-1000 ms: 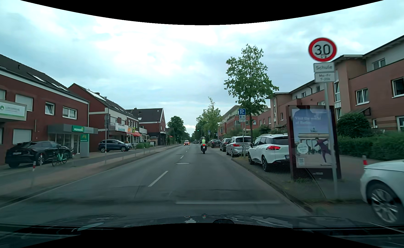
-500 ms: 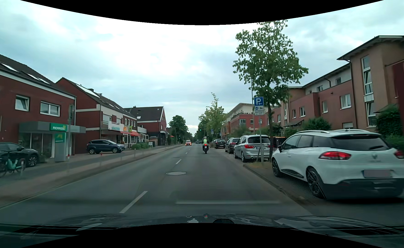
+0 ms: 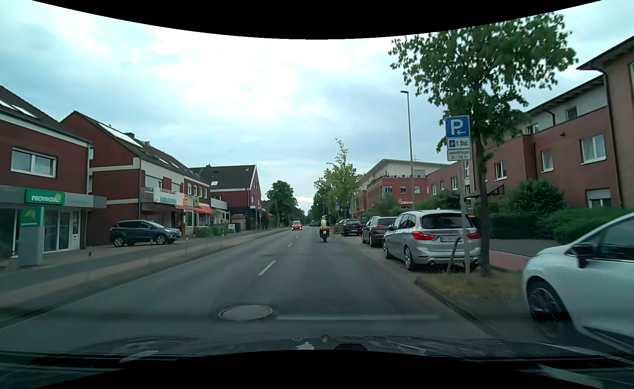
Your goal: Follow the waypoints while adhering to traffic rules and regulations
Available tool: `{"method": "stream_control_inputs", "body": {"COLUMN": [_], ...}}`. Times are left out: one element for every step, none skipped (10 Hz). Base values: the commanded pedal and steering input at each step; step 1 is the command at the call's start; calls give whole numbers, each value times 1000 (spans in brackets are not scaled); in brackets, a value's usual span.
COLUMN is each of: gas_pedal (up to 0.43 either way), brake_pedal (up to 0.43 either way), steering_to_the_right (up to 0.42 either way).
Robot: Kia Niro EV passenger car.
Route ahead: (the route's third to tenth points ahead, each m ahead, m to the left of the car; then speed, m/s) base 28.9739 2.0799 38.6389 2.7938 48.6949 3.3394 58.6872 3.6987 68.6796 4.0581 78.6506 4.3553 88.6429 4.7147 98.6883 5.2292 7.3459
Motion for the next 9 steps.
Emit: {"method": "stream_control_inputs", "body": {"gas_pedal": [138,138,138,138,138,138,138,138,138], "brake_pedal": [0,0,0,0,0,0,0,0,0], "steering_to_the_right": [-12,-12,-12,-12,-12,-12,-12,-12,-12]}}
